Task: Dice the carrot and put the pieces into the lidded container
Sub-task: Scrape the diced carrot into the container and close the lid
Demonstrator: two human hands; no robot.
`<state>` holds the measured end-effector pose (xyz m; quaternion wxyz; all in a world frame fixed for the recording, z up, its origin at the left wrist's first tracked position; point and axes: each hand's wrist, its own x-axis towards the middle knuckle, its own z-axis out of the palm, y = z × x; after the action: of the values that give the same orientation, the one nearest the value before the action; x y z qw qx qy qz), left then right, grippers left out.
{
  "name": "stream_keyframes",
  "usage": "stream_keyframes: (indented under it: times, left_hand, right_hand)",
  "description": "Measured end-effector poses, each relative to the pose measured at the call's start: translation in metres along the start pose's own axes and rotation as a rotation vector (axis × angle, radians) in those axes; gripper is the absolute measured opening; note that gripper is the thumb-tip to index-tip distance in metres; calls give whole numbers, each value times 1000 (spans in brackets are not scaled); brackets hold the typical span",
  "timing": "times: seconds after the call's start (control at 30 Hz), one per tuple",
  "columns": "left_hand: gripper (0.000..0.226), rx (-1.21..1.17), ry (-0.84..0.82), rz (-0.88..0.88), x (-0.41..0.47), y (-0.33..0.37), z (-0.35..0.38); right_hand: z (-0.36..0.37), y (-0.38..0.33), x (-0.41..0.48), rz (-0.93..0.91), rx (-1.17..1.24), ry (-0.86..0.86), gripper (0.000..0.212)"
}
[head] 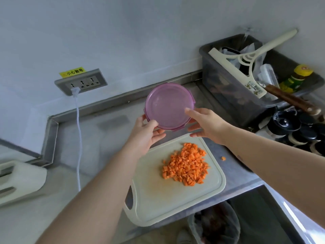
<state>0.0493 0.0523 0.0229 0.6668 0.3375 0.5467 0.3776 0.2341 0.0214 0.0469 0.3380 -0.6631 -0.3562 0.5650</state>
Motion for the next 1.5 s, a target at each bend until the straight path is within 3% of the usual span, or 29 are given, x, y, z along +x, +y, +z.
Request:
stream_keyframes:
  times: [0.1, 0.3, 0.4, 0.5, 0.57, 0.7, 0.8, 0.9, 1.0, 1.27, 1.33, 1.43, 1.5]
  left_hand:
    - [41, -15, -56, 31, -31, 9, -29]
    - [20, 17, -41, 131, -69, 33, -56]
    - [26, -80, -33, 186, -80, 46, -55]
    - [21, -157, -114, 209, -90, 55, -54]
    - [32, -160, -187, 210, -97, 60, -56]
    - [47, -133, -284, 231, -103, 68, -57]
    - [38, -95, -293, 300, -105, 77, -57]
    - [14, -62, -269, 339, -107, 80, -57]
    - [10, -88, -251, 333, -109, 80, -56]
    - [20, -85, -239, 336, -116, 84, -53]
    - [25, -104, -207, 346, -115, 83, -51]
    - [7, -232, -90, 364, -112, 85, -46]
    - [9, -326, -44, 381, -109, 88, -40]
  right_hand:
    - [12, -5, -11, -31, 13, -70, 41]
    - [21, -32, -35, -117, 137, -205, 20]
    - [20, -46, -46, -148, 107, -263, 18]
    - [16, -61, -57, -171, 90, -231, 35]
    - [11, -71, -60, -201, 65, -213, 39]
    - [3, -93, -72, -264, 96, -317, 18]
    - [2, -107, -83, -353, 105, -376, 17]
    - [3, -110, -87, -421, 122, -351, 19]
    - [3, -107, -85, -452, 130, -350, 35]
    - [9, -105, -95, -508, 167, -306, 5]
    - [10, -106, -97, -509, 169, -258, 12]
    - [13, -105, -98, -472, 64, -142, 43]
    - [21, -99, -103, -404, -38, -112, 50]
